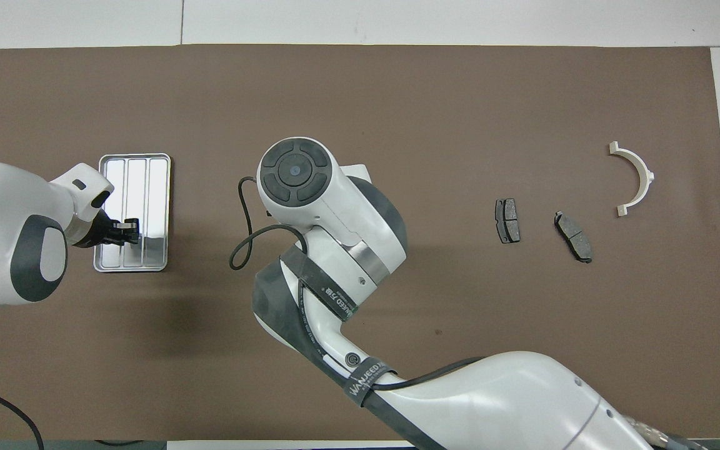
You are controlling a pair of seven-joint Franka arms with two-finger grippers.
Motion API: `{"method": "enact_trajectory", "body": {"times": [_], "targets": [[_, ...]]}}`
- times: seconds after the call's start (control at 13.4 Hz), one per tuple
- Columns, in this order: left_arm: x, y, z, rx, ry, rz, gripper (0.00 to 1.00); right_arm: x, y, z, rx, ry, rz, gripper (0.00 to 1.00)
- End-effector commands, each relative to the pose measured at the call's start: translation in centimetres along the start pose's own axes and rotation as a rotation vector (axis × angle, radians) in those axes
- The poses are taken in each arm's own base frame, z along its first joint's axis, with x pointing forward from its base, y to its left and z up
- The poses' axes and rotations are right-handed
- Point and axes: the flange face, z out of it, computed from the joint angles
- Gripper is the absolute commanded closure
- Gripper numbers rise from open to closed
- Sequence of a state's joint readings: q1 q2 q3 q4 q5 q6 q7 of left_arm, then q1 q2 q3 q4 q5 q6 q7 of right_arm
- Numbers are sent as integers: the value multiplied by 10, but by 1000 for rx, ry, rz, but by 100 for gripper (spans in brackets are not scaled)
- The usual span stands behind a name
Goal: Pick bearing gear from pile to tray
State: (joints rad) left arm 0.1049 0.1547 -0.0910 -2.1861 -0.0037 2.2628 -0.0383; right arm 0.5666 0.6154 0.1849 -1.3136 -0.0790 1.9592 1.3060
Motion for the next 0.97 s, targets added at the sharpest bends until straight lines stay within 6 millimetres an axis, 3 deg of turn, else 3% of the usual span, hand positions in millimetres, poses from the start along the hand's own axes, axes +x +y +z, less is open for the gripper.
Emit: {"method": "enact_trajectory", "body": {"times": [0.0, 0.15, 0.52, 0.6, 0.75, 0.9], "targets": [[-12, -2, -1, 15, 20, 12, 91, 6, -12, 52, 24, 30, 22, 100], [-12, -2, -1, 15, 22, 12, 84, 11, -12, 67, 15, 44, 16, 100], [-15, -2, 4, 15, 16, 10, 79, 14, -10, 92, 26, 67, 1, 100], [-15, -2, 5, 16, 14, 12, 70, 14, -10, 92, 26, 67, 1, 100], [-15, -2, 4, 16, 11, 12, 31, 15, -10, 92, 30, 68, 2, 100], [-12, 0, -3, 16, 7, 4, 28, 15, -10, 92, 29, 66, 5, 100]]}}
